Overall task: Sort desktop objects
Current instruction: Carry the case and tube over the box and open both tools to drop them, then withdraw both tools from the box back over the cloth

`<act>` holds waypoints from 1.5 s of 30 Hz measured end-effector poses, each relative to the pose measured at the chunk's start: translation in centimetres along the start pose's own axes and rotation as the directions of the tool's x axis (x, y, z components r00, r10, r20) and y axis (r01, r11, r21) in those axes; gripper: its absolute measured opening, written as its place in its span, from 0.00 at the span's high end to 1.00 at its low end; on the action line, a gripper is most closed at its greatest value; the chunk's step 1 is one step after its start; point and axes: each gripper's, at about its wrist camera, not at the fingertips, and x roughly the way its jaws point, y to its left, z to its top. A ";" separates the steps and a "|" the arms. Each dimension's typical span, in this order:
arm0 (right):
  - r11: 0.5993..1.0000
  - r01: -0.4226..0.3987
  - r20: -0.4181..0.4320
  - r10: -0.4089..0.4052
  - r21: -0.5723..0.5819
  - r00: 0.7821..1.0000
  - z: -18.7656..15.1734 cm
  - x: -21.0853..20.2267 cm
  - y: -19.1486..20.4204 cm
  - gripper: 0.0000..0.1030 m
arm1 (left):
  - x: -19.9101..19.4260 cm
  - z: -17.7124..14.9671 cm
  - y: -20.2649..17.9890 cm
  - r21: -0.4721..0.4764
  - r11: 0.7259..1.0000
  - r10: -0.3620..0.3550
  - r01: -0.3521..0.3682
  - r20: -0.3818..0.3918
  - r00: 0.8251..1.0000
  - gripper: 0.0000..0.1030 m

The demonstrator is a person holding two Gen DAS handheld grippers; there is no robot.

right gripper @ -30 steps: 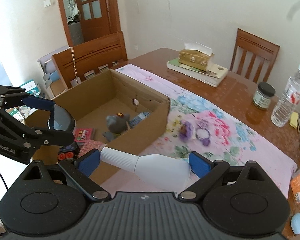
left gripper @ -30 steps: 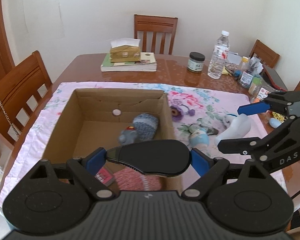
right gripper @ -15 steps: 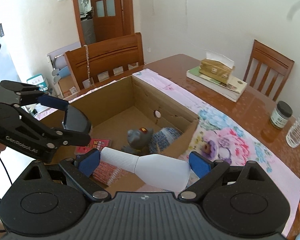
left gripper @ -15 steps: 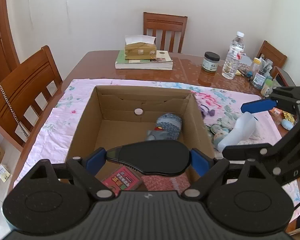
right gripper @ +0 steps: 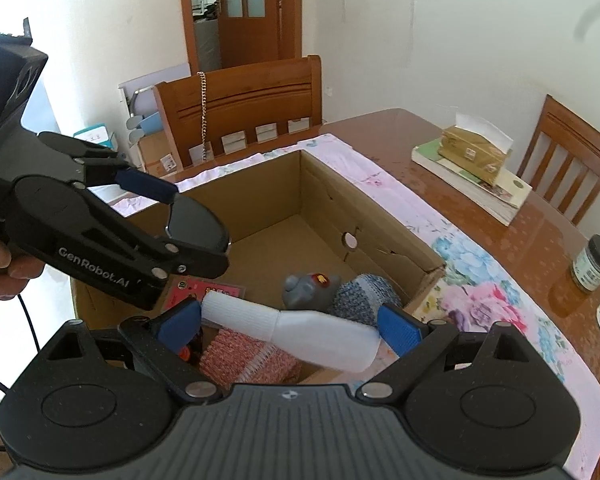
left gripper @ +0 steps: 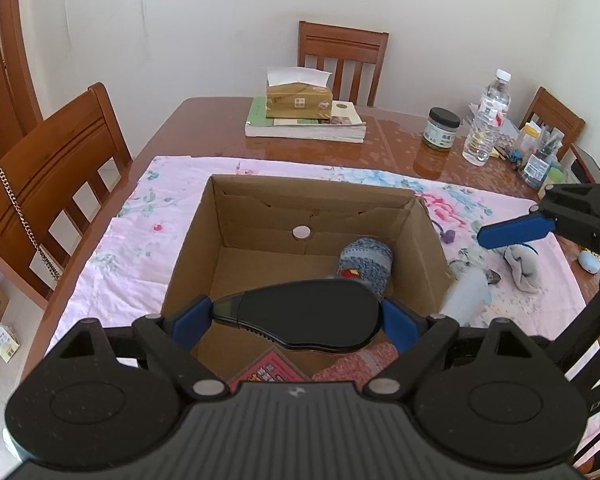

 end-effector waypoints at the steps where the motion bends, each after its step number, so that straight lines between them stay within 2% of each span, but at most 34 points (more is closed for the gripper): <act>1: 1.000 -0.003 -0.002 0.003 -0.001 1.000 0.1 0.2 0.0 0.05 | 0.2 0.1 0.1 -0.001 1.000 0.000 0.000 -0.001 1.000 0.13; 9: 1.000 -0.012 -0.013 0.012 0.012 1.000 0.7 1.1 -0.3 0.04 | 1.0 0.5 0.4 -0.030 1.000 0.008 -0.009 -0.012 1.000 0.03; 13: 1.000 -0.001 -0.012 0.001 0.019 1.000 0.6 1.0 -0.6 0.00 | 1.1 0.5 0.3 -0.023 1.000 0.012 -0.013 -0.020 1.000 0.03; 30: 0.993 0.059 -0.026 -0.057 0.099 0.998 -1.6 -0.3 -2.5 0.00 | -0.6 -0.5 -0.9 -0.008 0.999 0.036 -0.037 -0.029 0.999 0.03; 38: 0.994 0.056 -0.006 -0.056 0.095 0.998 -3.4 -2.0 -3.0 0.00 | -2.5 -1.5 -2.9 -0.022 0.997 0.073 -0.074 -0.025 0.997 0.03; 45: 0.994 0.056 -0.012 -0.055 0.095 0.998 -5.8 -3.6 -4.1 0.00 | -4.0 -1.8 -6.0 -0.018 0.998 0.063 -0.063 0.002 0.998 0.03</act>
